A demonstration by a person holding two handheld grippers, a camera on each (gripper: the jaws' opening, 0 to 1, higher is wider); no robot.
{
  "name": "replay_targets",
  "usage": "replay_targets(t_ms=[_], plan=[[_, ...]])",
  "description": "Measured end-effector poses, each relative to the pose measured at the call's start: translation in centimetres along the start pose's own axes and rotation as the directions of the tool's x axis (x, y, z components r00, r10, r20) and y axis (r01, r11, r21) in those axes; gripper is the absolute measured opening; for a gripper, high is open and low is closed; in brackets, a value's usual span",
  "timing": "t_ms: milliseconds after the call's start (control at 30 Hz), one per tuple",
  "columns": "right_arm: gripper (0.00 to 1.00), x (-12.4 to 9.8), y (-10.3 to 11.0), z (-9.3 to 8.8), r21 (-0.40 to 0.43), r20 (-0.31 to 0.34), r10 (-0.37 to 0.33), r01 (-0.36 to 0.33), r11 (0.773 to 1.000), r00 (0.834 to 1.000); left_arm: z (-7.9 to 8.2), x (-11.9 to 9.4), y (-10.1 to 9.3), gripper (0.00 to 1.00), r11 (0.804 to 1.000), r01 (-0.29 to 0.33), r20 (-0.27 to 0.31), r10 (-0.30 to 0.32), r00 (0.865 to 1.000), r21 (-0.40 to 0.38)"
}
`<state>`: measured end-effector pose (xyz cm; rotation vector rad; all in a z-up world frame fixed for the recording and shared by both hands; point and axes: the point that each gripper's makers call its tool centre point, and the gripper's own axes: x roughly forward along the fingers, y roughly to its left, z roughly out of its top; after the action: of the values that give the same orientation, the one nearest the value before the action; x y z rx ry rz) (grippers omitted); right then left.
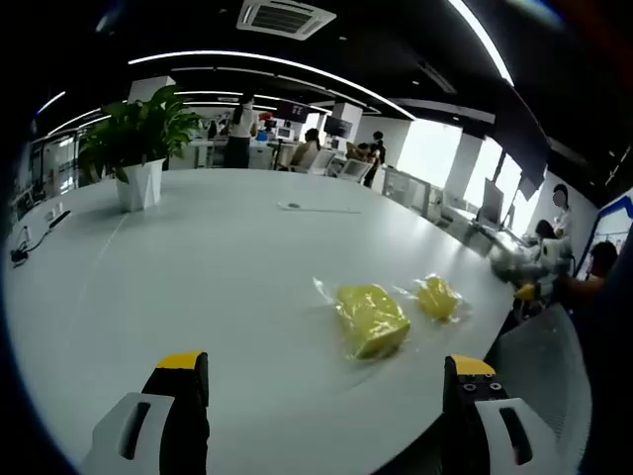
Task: Compare the silicone blocks by pressing each to a similar depth, holding the contact briefly, and releasing to observe deformation and rebound differences across the visible hardness samples.
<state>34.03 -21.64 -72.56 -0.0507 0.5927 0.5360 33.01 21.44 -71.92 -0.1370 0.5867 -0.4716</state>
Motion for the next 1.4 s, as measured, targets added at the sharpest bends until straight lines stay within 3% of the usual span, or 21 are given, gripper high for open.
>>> replay_targets(t_ms=[233,533,900,1000,1067,1233,1400], plan=[[0.97,0.3,-0.2,0.2,0.017,0.013,0.003,-0.003,1.000,1.000,1.0,0.0,-0.3,1.00,1.000,0.014,0.008,-0.014,1.000,-0.015],[0.97,0.4,-0.9,0.0,0.044,0.023,-0.018,0.017,0.999,1.000,0.5,0.6,-0.6,1.00,0.998,0.040,-0.033,-0.042,0.999,-0.048],[0.97,0.2,-0.1,0.3,0.039,0.032,0.007,-0.008,0.999,0.999,0.6,1.0,-1.0,1.00,0.995,0.060,-0.033,-0.063,0.997,-0.084],[0.97,0.3,0.1,0.1,0.045,0.028,0.007,-0.008,0.999,1.000,0.2,1.0,-2.1,1.00,0.988,0.111,-0.053,-0.118,0.992,-0.109],[0.97,0.3,0.3,0.1,0.045,0.027,0.010,-0.012,0.999,1.000,0.1,1.1,-2.2,1.00,0.990,0.110,-0.066,-0.116,0.991,-0.088],[0.97,0.2,0.6,0.2,0.041,0.034,0.016,-0.017,0.999,0.999,0.8,1.5,-1.7,1.00,0.984,0.099,-0.041,-0.106,0.994,-0.148],[0.97,0.5,0.6,-0.5,0.050,0.029,0.016,-0.018,0.999,0.999,1.4,1.6,-2.1,1.00,0.985,0.106,-0.040,-0.113,0.993,-0.134]])
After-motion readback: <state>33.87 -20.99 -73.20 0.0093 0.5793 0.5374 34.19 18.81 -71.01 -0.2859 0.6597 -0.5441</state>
